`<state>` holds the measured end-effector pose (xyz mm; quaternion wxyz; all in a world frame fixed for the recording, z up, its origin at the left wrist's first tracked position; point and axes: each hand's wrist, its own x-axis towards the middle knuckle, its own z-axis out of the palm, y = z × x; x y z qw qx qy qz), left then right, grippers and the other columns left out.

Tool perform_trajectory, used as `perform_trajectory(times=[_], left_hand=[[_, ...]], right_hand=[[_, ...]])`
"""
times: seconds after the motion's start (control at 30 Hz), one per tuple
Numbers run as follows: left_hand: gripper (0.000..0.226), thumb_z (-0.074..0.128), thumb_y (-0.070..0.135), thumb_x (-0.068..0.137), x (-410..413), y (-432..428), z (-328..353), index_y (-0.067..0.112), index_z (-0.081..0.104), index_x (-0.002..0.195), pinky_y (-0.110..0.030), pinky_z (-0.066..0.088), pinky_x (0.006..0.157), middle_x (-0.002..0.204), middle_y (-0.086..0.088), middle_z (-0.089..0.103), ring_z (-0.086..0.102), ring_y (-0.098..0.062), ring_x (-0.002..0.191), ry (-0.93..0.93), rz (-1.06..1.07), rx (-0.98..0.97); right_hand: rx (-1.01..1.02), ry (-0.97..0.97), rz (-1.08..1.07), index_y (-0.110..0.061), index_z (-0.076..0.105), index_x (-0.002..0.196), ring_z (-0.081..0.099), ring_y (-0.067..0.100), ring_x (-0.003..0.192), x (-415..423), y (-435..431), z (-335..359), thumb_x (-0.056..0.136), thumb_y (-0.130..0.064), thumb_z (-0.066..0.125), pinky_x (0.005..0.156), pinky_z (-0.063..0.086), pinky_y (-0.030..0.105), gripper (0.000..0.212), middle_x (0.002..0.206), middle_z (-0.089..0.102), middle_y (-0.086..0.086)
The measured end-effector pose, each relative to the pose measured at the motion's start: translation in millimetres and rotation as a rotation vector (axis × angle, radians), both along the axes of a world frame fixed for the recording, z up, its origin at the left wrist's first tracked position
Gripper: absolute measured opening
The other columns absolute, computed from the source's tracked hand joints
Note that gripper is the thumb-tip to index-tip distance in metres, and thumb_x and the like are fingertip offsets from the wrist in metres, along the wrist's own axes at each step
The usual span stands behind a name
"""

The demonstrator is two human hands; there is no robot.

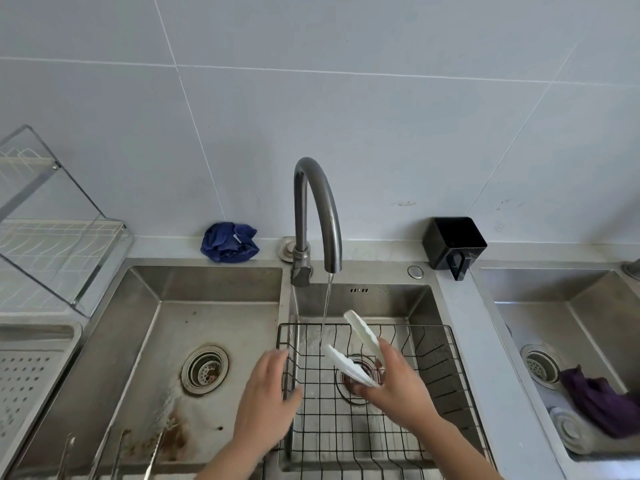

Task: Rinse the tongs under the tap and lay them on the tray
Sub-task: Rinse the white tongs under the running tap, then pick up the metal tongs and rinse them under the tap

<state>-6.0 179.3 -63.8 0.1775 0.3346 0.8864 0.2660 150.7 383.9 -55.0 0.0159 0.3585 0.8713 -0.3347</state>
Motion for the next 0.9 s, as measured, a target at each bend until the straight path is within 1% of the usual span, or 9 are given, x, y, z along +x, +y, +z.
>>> perform_trajectory(times=[0.1,0.2,0.27,0.33,0.4,0.5,0.67,0.8,0.9], left_hand=[[0.076,0.053,0.046,0.096,15.0,-6.1,-16.8,0.023,0.018,0.16,-0.03,0.006,0.123,0.17,-0.003,0.0,0.003,-0.022,0.157,0.109,-0.11,-0.158],[0.08,0.049,0.049,0.096,22.5,-6.1,-27.2,0.02,0.013,0.161,-0.036,-0.005,0.122,0.168,-0.012,-0.018,-0.015,-0.024,0.155,0.184,-0.159,-0.223],[0.082,0.057,0.048,0.092,27.5,-5.2,-30.9,0.016,0.022,0.16,-0.04,0.003,0.123,0.168,-0.018,-0.011,-0.01,-0.028,0.153,0.243,-0.166,-0.249],[0.083,0.072,0.044,0.082,30.9,-4.9,-34.8,0.011,0.042,0.152,-0.046,0.022,0.12,0.166,-0.024,0.012,0.018,-0.036,0.153,0.319,-0.154,-0.258],[0.08,0.077,0.04,0.076,33.0,-4.9,-38.3,0.009,0.052,0.146,-0.049,0.034,0.117,0.162,-0.027,0.026,0.033,-0.039,0.148,0.363,-0.144,-0.253],[0.077,0.069,0.039,0.082,33.2,-3.7,-41.2,0.009,0.047,0.149,-0.051,0.033,0.119,0.163,-0.026,0.023,0.026,-0.039,0.151,0.389,-0.135,-0.258],[0.075,0.057,0.041,0.09,34.7,-2.1,-41.3,0.01,0.035,0.155,-0.052,0.027,0.122,0.167,-0.024,0.008,0.012,-0.037,0.155,0.375,-0.106,-0.276],[0.076,0.052,0.045,0.093,34.0,-2.4,-45.0,0.012,0.03,0.158,-0.051,0.022,0.124,0.168,-0.021,0.003,0.007,-0.035,0.156,0.38,-0.109,-0.267],[0.076,0.045,0.05,0.096,33.7,-3.4,-41.0,0.016,0.02,0.16,-0.045,0.008,0.127,0.17,-0.016,0.0,-0.001,-0.031,0.157,0.337,-0.116,-0.234]], right_hand=[[0.041,-0.091,-0.051,-0.029,0.022,0.157,0.058,0.01,0.115,22.9,-1.5,-15.3,0.077,-0.055,0.077,0.086,0.055,0.031,0.101,0.138,0.051,-0.009],[0.07,-0.186,-0.105,-0.024,0.017,0.159,0.054,0.017,0.127,33.3,-2.8,-26.3,0.077,-0.059,0.077,0.096,0.053,0.035,0.108,0.146,0.047,-0.004],[0.074,-0.233,-0.137,-0.021,0.012,0.161,0.051,0.019,0.133,35.8,-3.1,-33.6,0.076,-0.063,0.077,0.1,0.051,0.036,0.115,0.151,0.044,-0.002],[0.093,-0.255,-0.147,-0.021,0.008,0.162,0.049,0.019,0.134,36.1,-3.8,-39.9,0.076,-0.066,0.075,0.102,0.051,0.037,0.119,0.15,0.043,-0.002],[0.119,-0.27,-0.133,-0.021,0.006,0.163,0.046,0.019,0.135,35.6,-6.4,-43.4,0.077,-0.066,0.074,0.105,0.05,0.037,0.118,0.151,0.04,-0.001],[0.198,-0.258,-0.093,-0.022,0.016,0.161,0.036,0.021,0.143,34.9,-15.0,-45.2,0.08,-0.061,0.073,0.117,0.038,0.041,0.106,0.156,0.033,-0.001],[0.286,-0.146,0.048,-0.023,0.036,0.155,0.032,0.021,0.145,23.1,-42.7,-47.1,0.095,-0.056,0.058,0.12,0.029,0.036,0.072,0.159,0.036,-0.004],[0.246,-0.124,0.082,-0.024,0.039,0.154,0.03,0.02,0.145,6.2,-66.8,-49.0,0.098,-0.059,0.049,0.12,0.028,0.036,0.067,0.159,0.036,-0.007],[0.266,-0.156,0.147,-0.024,0.042,0.151,0.033,0.021,0.144,2.6,-77.3,-52.6,0.098,-0.061,0.046,0.12,0.029,0.038,0.064,0.157,0.039,-0.006]])
